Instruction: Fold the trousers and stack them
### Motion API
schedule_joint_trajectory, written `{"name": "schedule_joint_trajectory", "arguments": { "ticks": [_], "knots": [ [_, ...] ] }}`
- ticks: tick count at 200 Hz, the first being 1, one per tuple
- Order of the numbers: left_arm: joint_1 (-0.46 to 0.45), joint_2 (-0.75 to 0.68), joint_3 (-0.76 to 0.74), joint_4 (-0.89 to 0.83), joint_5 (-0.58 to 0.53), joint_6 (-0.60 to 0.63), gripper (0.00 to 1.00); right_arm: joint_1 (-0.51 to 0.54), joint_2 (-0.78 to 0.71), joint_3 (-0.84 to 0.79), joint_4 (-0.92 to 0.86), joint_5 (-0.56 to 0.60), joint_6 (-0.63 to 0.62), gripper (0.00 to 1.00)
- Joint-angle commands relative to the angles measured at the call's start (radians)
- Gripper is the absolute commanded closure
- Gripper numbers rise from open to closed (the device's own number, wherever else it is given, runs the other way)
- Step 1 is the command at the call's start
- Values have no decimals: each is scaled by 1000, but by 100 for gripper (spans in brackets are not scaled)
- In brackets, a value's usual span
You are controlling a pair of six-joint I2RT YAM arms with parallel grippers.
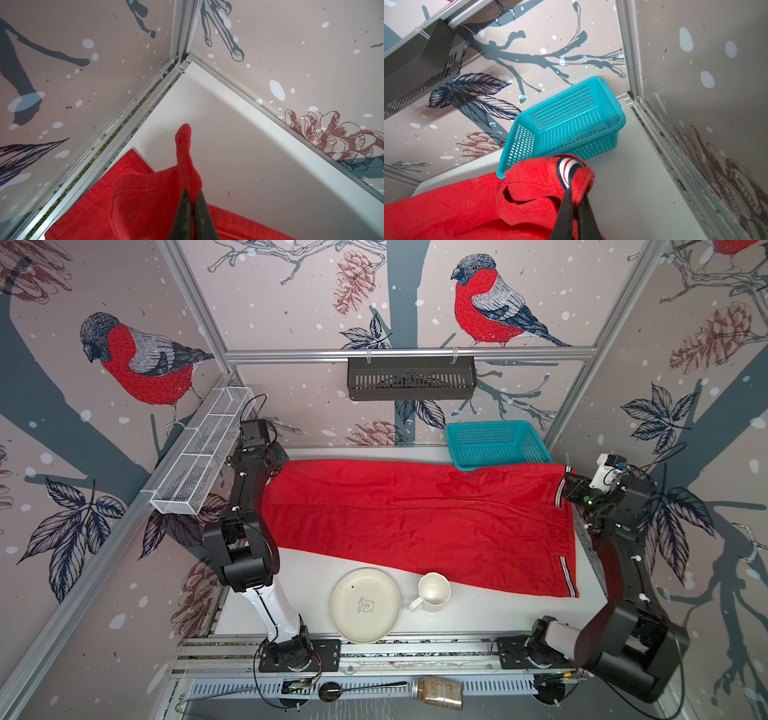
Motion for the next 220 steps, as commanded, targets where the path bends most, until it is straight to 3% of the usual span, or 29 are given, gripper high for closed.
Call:
{"name": "schedule_joint_trajectory", "arguments": {
  "ticks": [1, 51, 78, 118, 162, 220],
  "knots": [
    [6, 7, -22, -27, -43, -17, 100, -8, -27, -56, 31, 37, -13, 99],
    [25, -82, -205, 45, -41, -38, 100, -16, -102, -156, -51, 94, -21, 99],
    [36, -169, -309, 83, -62, -44, 100, -26, -182, -199, -111, 223, 7, 99],
    [76, -257, -440, 158, -54, -73, 100, -60, -266, -282, -72, 291, 76, 99],
    [92, -220, -346, 206, 23, -42, 100, -81, -240, -216, 33, 237, 102, 99],
    [92, -93, -114, 155, 116, -2, 100, -81, 56, 96, 52, 60, 84, 99]
  ]
}}
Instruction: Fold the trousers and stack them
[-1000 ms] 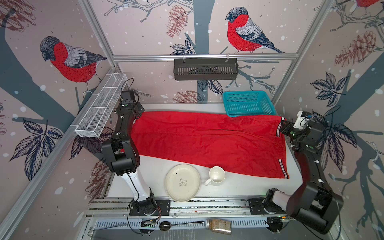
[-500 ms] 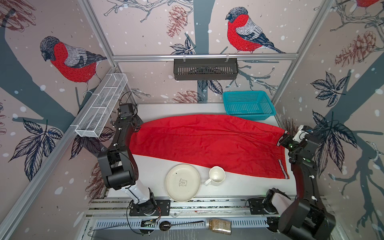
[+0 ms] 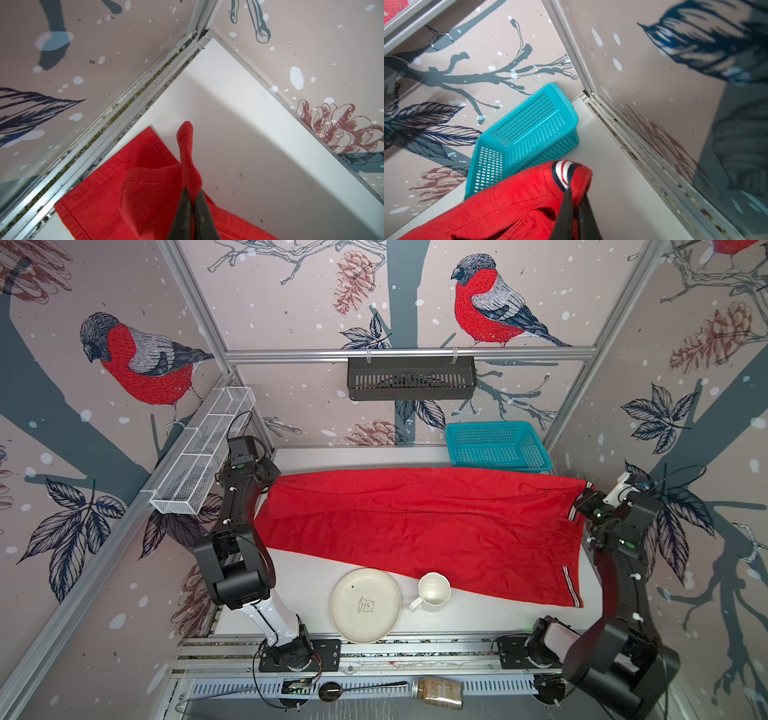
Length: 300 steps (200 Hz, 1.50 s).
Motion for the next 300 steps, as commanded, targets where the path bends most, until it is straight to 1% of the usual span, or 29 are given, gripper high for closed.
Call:
{"name": "schedule_joint_trajectory", "arguments": {
  "ticks": [1, 14, 28, 80, 94, 104, 114, 125, 136, 149, 167, 186, 203, 223, 250, 260, 271, 280, 300],
  "knots": [
    [5, 22, 65, 127, 4, 31, 100, -2, 94, 96, 86, -91, -1, 99],
    [5, 43, 97, 131, 14, 36, 100, 0, 177, 178, 79, -131, 5, 99],
    [5, 60, 126, 151, 33, 47, 100, 11, 235, 248, 68, -145, 1, 99],
    [5, 149, 229, 158, 82, 50, 100, 47, 373, 388, 110, -184, -8, 99],
    [3, 173, 277, 121, 102, 46, 100, 51, 403, 440, 64, -195, -32, 99],
    [3, 167, 284, 104, 103, 46, 100, 49, 408, 456, 17, -187, -58, 99],
    [3, 141, 260, 101, 96, 44, 100, 38, 391, 426, 27, -178, -58, 99],
    [3, 104, 207, 116, 94, 42, 100, 27, 365, 366, 88, -179, -38, 99],
    [3, 59, 132, 138, 91, 40, 100, 17, 347, 313, 125, -182, -28, 99],
    [4, 6, 32, 183, 98, 36, 100, 10, 331, 277, 118, -181, -37, 99],
    [7, -67, -77, 230, 55, 41, 100, 3, 284, 191, 170, -166, -42, 99],
    [9, -141, -170, 299, 31, 54, 100, -30, 241, 125, 200, -166, -34, 99],
    [9, -184, -218, 313, 40, 46, 100, -60, 185, 43, 259, -148, -22, 99],
    [9, -230, -268, 295, 39, 23, 100, -85, 149, -17, 258, -128, -32, 99],
    [11, -313, -368, 321, -31, 18, 100, -115, 133, -75, 260, -116, -34, 99],
    [13, -347, -391, 325, -55, 23, 100, -124, 113, -96, 266, -82, -25, 99],
    [17, -380, -414, 320, -60, 17, 100, -137, 111, -119, 285, -63, -8, 99],
    [17, -405, -436, 320, -57, 15, 100, -145, 81, -132, 288, -56, 4, 99],
    [18, -458, -494, 304, -96, -7, 100, -149, 68, -176, 293, -35, 13, 99]
  ]
}}
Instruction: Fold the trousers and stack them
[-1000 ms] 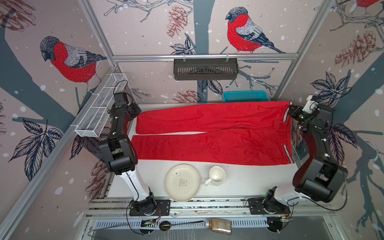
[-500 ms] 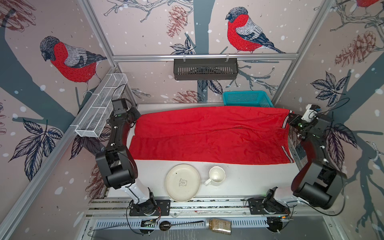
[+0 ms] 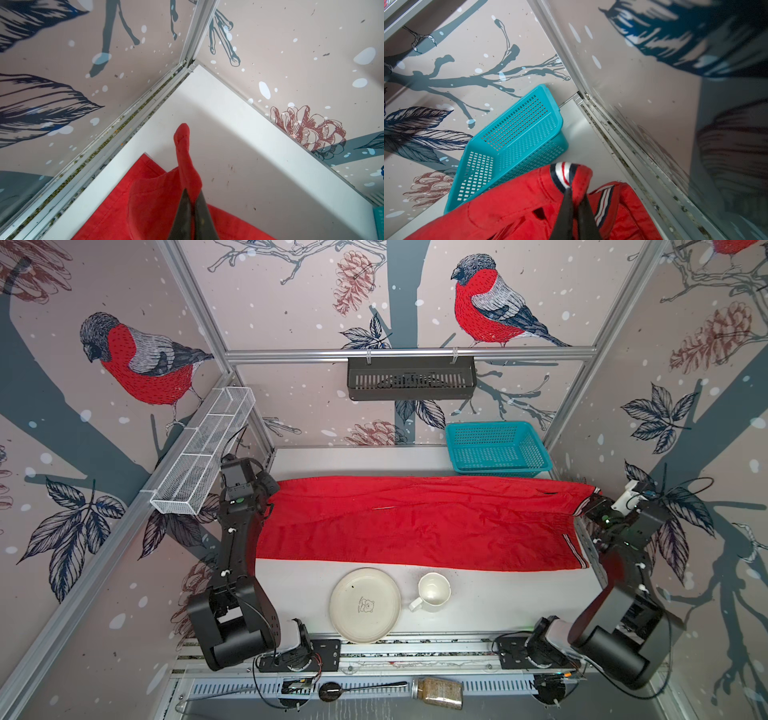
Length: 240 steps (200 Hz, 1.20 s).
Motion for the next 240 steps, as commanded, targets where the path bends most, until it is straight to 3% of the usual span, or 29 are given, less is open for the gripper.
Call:
{"name": "schedule_joint_trajectory", "arguments": {
  "ticks": [1, 55, 101, 144, 176, 192, 219, 240],
  "knots": [
    [6, -53, -55, 47, -78, -30, 100, -7, -20, -39, 65, 71, 28, 99],
    [55, -132, -184, 75, -150, -37, 100, -8, -173, -201, 79, 135, 80, 97],
    [67, -168, -262, 115, -224, -79, 100, -15, -296, -283, -60, 363, 116, 96],
    [72, -195, -312, 119, -146, -139, 100, -18, -322, -346, -82, 354, 150, 92],
    [72, -210, -370, 120, -127, -154, 100, -10, -413, -371, -126, 337, 143, 81],
    [72, -220, -378, 120, -139, -158, 100, -9, -442, -359, -160, 351, 146, 71],
    [71, -231, -365, 142, -125, -168, 100, 28, -485, -346, -205, 361, 209, 53],
    [71, -228, -362, 153, -94, -172, 100, 59, -565, -349, -243, 416, 252, 46]
  ]
}}
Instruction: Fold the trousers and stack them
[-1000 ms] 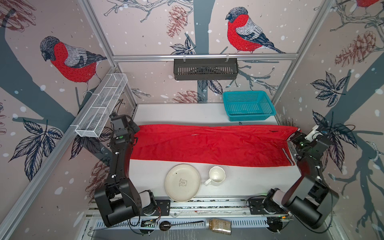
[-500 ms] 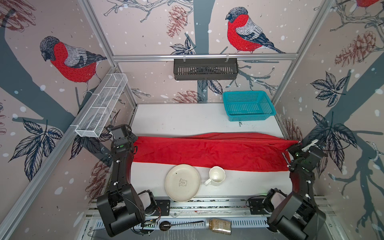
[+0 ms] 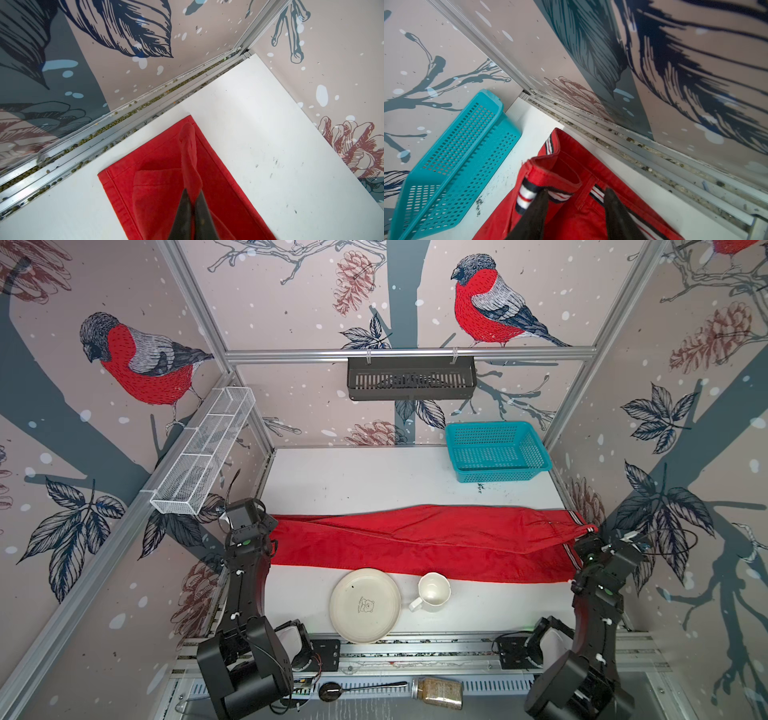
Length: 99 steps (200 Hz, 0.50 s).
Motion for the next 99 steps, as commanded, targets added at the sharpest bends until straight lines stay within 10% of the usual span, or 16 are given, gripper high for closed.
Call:
{"name": "schedule_joint_trajectory", "arguments": {
  "ticks": [1, 47, 99],
  "knots": [
    [4, -2, 11, 71, 19, -16, 100, 25, -66, 5, -40, 69, 67, 46],
    [3, -51, -7, 79, -47, -2, 99, 54, -232, 108, -206, 244, 79, 37],
    [3, -115, 18, 68, -48, 37, 49, 158, -159, 134, -215, 30, 85, 33]
  ]
}}
